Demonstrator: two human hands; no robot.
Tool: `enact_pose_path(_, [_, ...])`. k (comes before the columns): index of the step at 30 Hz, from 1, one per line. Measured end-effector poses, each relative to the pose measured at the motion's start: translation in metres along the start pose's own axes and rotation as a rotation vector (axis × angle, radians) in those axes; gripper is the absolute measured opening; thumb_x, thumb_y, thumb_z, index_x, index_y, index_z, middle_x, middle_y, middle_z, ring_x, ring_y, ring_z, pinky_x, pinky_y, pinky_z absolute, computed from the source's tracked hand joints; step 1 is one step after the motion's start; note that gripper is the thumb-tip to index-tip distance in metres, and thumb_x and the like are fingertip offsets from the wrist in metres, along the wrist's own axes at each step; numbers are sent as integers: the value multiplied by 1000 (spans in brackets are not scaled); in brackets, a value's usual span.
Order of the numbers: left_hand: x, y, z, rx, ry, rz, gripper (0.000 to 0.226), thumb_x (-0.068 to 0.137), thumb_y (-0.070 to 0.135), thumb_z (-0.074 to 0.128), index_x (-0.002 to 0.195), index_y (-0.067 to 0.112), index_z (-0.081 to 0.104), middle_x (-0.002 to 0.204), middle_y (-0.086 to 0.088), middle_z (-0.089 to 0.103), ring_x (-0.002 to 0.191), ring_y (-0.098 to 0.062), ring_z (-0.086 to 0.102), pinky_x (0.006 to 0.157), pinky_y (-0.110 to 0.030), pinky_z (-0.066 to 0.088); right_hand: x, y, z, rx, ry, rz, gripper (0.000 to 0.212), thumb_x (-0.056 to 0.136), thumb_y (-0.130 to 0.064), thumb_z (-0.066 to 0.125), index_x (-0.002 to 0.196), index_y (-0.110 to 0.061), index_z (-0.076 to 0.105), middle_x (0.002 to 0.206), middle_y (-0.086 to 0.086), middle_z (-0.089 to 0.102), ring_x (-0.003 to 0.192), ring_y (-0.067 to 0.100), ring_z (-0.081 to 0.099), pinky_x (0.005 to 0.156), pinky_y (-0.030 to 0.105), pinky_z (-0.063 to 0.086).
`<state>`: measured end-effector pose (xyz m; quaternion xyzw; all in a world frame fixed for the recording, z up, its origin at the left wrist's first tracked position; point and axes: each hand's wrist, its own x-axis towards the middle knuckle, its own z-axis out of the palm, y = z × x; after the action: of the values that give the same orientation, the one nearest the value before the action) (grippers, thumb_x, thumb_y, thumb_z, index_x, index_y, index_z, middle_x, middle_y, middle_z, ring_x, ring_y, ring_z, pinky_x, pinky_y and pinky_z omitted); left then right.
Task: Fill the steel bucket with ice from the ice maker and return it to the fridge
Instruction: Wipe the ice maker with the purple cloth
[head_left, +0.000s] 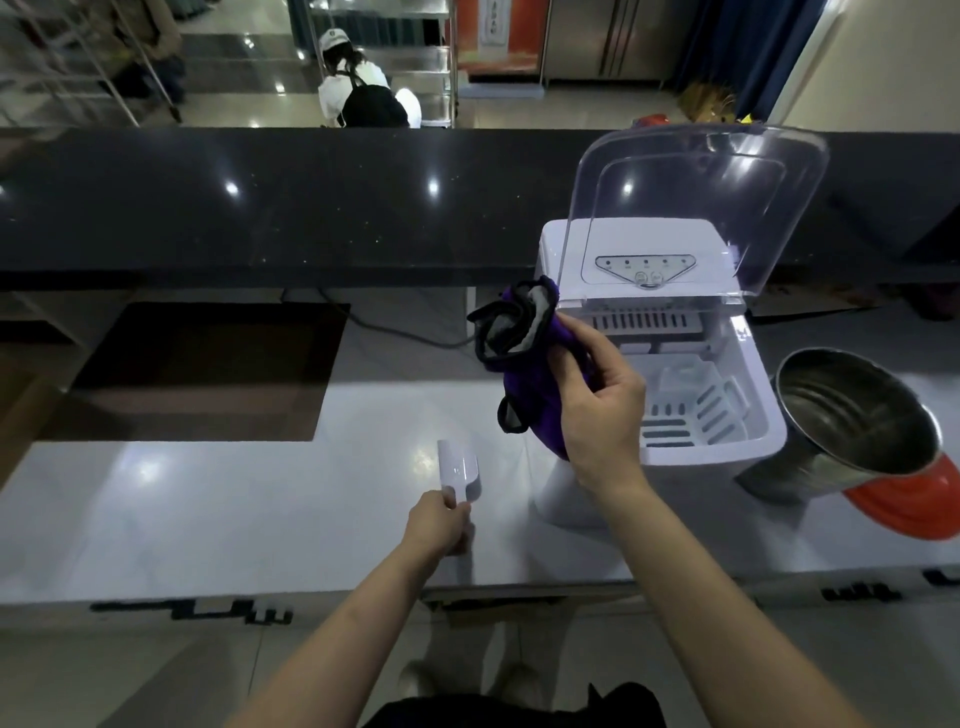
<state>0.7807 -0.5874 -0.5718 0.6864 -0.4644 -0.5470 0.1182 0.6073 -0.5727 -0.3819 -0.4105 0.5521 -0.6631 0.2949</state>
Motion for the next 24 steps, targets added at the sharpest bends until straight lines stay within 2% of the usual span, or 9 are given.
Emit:
enact_pose_path(2, [4,-4,1,-43,-4,-15,25,100,18,60,84,-1,61,79,-18,69,70,-32,72,72,-49,65,0,-1,-1,-8,-9,-12,28,103,-4,62,127,-14,74,116,-2,77,110,12,71,93,25,56])
enact_pose_path(4, [7,-8,0,-58,0,-15,30,99,20,61,84,-5,64,82,-18,73,79,-35,74,75,-54,64,0,-1,-2,-30,-24,-25,29,103,-4,61,127,-15,73,118,-4,76,112,11,70,95,26,57])
enact_pose_path(7, [-3,-8,-5,-72,41,-2,26,97,18,59,79,0,63,76,-15,70,75,-34,73,76,-51,65,0,2,-2,-42,-58,-29,31,103,-5,61,128,-18,73,121,-4,75,115,13,68,99,35,58])
enact_pose_path(9, [-16,-7,-7,-200,31,-5,20,98,9,56,80,1,59,74,-17,63,65,-31,64,67,-44,63,0,3,-3,-61,-79,-37,31,103,-5,61,128,-18,73,121,-4,75,116,15,68,100,40,58])
enact_pose_path(11, [-24,-10,-11,-327,20,-9,22,100,3,53,77,4,54,74,-15,56,62,-26,54,60,-36,55,0,4,-2,-84,-110,-48,30,103,-8,62,129,-18,73,121,-3,74,116,16,68,100,44,58])
enact_pose_path(14, [-31,-14,-21,-381,42,14,24,103,5,52,79,5,55,76,-14,59,63,-25,52,60,-34,54,-2,3,1,-108,-159,-62,29,102,-10,64,128,-19,73,119,-5,74,114,18,69,99,47,57])
enact_pose_path(19, [-26,-11,-48,-403,95,40,21,106,8,47,89,2,58,79,-15,59,59,-23,53,61,-33,55,-6,3,22,-144,-202,-116,31,101,-6,63,129,-17,73,119,-8,74,115,17,68,99,39,57])
enact_pose_path(24, [-17,-12,-74,-414,103,34,20,106,6,44,99,-2,61,82,-18,61,66,-26,52,66,-37,57,-9,20,48,-150,-183,-65,32,101,-5,63,127,-20,74,119,-10,74,115,10,67,100,28,54])
